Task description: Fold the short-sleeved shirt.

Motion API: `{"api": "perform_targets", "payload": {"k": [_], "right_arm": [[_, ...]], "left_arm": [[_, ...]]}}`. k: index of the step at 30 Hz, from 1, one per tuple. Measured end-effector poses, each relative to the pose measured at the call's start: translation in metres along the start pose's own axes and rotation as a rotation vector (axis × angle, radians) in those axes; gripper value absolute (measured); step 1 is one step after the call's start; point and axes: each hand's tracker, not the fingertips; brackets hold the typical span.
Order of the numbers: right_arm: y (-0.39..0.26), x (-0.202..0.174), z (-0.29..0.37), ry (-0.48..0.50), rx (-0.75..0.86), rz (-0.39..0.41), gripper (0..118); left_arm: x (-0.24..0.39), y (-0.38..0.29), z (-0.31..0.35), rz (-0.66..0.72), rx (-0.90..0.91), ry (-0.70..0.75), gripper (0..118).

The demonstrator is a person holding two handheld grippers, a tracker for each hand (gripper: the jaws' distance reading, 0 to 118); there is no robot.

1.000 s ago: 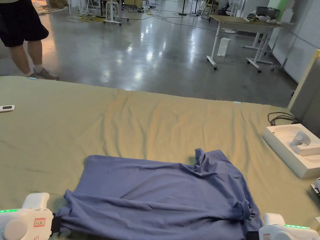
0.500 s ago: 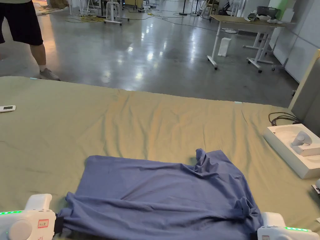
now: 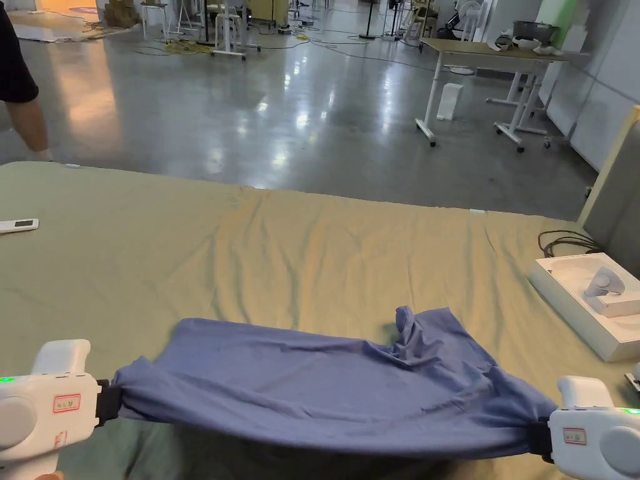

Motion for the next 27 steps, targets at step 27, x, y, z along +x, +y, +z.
{"api": "perform_targets", "payload": {"k": [27], "right_arm": [[-0.178, -0.011, -0.022, -0.098, -0.213, -0.008, 8]], "left_arm": [[-0.031, -0.156, -0.023, -0.15, -0.315, 0.127, 4]]}}
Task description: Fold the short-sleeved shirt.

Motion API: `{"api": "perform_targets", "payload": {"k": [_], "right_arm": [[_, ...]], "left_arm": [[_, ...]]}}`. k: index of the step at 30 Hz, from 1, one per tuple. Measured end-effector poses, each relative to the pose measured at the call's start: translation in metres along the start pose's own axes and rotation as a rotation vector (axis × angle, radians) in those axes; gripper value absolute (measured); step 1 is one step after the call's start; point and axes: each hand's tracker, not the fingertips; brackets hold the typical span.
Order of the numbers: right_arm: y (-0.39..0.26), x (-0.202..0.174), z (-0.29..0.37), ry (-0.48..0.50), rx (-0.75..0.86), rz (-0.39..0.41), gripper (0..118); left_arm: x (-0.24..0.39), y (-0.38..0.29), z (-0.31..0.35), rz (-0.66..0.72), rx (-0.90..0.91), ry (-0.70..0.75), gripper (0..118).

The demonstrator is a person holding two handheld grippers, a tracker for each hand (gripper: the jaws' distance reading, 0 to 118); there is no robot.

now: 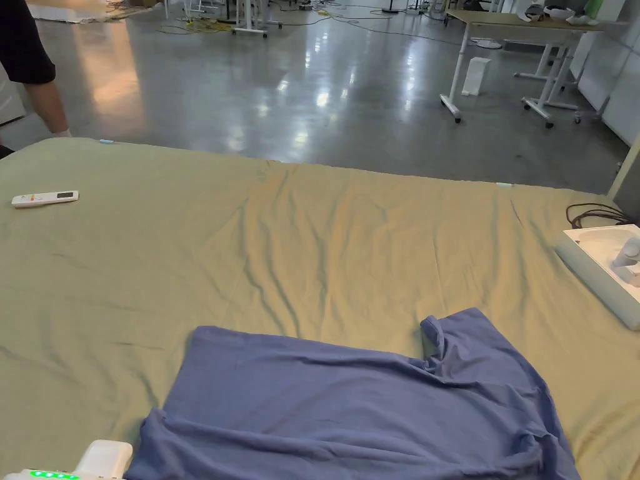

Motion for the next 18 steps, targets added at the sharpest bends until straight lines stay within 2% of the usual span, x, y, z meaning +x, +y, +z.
{"api": "perform_targets", "payload": {"k": [1, 3, 4, 5, 6, 8, 9, 12, 18], "right_arm": [[0.001, -0.002, 0.001, -0.009, 0.001, 0.007, 10], [0.002, -0.005, 0.007, -0.049, 0.022, 0.021, 27], [0.002, -0.005, 0.013, -0.07, 0.039, 0.016, 39], [0.002, -0.003, 0.02, -0.076, 0.063, 0.003, 54], [0.003, -0.002, 0.03, -0.064, 0.105, -0.023, 59], [0.009, -0.002, 0.051, -0.026, 0.189, -0.052, 69], [0.013, -0.002, 0.065, -0.019, 0.246, -0.056, 71], [0.03, -0.013, 0.095, 0.017, 0.422, -0.054, 82], [0.068, -0.053, 0.135, 0.034, 0.783, -0.051, 82]], "left_arm": [[-0.001, 0.0, 0.0, 0.002, 0.003, -0.001, 4], [-0.004, 0.001, 0.005, 0.018, 0.007, -0.01, 6], [-0.006, 0.002, 0.008, 0.029, 0.013, -0.016, 11], [-0.008, 0.002, 0.013, 0.045, 0.027, -0.032, 18], [-0.008, 0.003, 0.02, 0.061, 0.045, -0.04, 27], [-0.01, 0.008, 0.035, 0.087, 0.132, -0.056, 54], [-0.008, 0.014, 0.044, 0.096, 0.183, -0.074, 57], [0.004, 0.033, 0.069, 0.093, 0.326, -0.083, 58], [0.04, 0.075, 0.106, 0.067, 0.619, -0.037, 58]]}}
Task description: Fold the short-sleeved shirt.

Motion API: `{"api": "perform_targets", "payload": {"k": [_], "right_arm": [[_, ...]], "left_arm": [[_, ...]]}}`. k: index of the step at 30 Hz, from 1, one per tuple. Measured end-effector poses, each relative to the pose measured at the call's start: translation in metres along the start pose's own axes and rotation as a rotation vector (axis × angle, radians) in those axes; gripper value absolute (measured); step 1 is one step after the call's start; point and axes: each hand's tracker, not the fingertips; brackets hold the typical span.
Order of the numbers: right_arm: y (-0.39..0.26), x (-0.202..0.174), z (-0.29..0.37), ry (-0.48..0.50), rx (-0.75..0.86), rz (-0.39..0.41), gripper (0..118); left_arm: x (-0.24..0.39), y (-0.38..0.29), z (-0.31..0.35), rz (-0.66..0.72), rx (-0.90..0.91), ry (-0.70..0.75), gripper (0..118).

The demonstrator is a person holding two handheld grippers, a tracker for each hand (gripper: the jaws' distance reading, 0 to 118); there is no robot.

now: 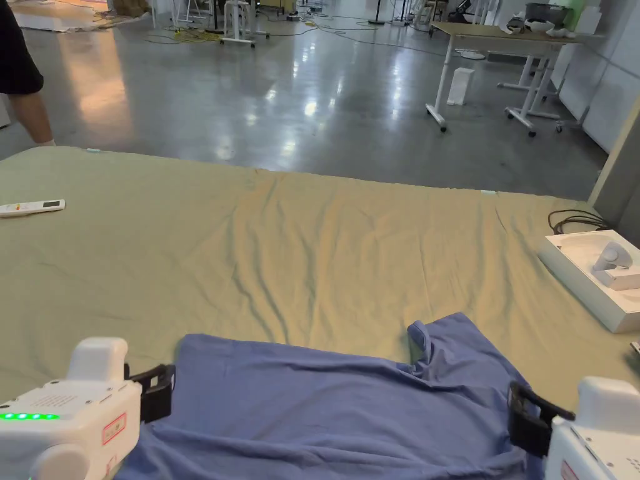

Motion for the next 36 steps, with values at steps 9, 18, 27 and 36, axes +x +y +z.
{"api": "perform_targets", "payload": {"k": [9, 18, 27, 36], "right_arm": [[0.039, -0.057, -0.006, -0.001, 0.265, 0.021, 35], [0.048, -0.068, -0.014, 0.036, 0.3, 0.052, 0], [0.052, -0.068, -0.032, 0.05, 0.263, 0.038, 0], [0.048, -0.061, -0.071, 0.054, 0.154, 0.029, 0]], "left_arm": [[0.053, 0.038, 0.014, -0.09, 0.306, 0.069, 53], [0.07, 0.047, 0.016, -0.153, 0.339, 0.069, 1], [0.051, 0.05, -0.013, -0.09, 0.284, 0.039, 1], [0.009, 0.065, -0.101, -0.062, -0.028, 0.042, 2]]}}
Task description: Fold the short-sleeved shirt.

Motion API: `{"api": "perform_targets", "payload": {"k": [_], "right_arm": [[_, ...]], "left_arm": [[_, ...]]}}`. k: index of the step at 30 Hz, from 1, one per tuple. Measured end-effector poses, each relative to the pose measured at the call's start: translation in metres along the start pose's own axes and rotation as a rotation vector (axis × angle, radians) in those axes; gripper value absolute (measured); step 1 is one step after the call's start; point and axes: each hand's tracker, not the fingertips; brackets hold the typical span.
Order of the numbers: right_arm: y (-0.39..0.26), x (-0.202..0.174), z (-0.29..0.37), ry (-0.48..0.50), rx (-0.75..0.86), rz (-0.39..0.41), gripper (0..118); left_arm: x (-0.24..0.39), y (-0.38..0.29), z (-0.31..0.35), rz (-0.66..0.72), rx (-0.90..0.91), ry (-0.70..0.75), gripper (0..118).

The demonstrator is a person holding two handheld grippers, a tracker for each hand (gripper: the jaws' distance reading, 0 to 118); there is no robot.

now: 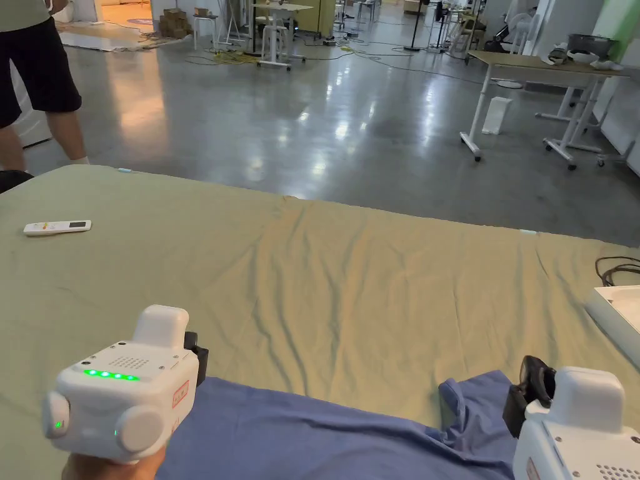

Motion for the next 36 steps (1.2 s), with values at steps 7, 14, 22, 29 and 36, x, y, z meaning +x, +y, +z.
{"api": "perform_targets", "payload": {"k": [7, 14, 22, 29, 36], "right_arm": [[-0.022, 0.004, -0.035, 0.021, -0.097, 0.013, 0], [-0.048, 0.009, -0.06, 0.027, -0.179, 0.024, 0], [-0.075, 0.022, -0.075, 0.009, -0.268, 0.004, 0], [-0.081, 0.029, -0.078, -0.007, -0.301, -0.026, 0], [-0.076, 0.04, -0.075, -0.017, -0.316, -0.034, 0]], "left_arm": [[-0.029, 0.005, -0.111, 0.061, -0.381, -0.054, 19], [-0.037, 0.005, -0.18, 0.075, -0.516, -0.056, 70], [-0.027, -0.019, -0.205, -0.008, -0.617, -0.005, 69], [0.0, -0.022, -0.201, -0.133, -0.609, 0.005, 28], [0.0, -0.021, -0.19, -0.08, -0.583, -0.034, 4]]}}
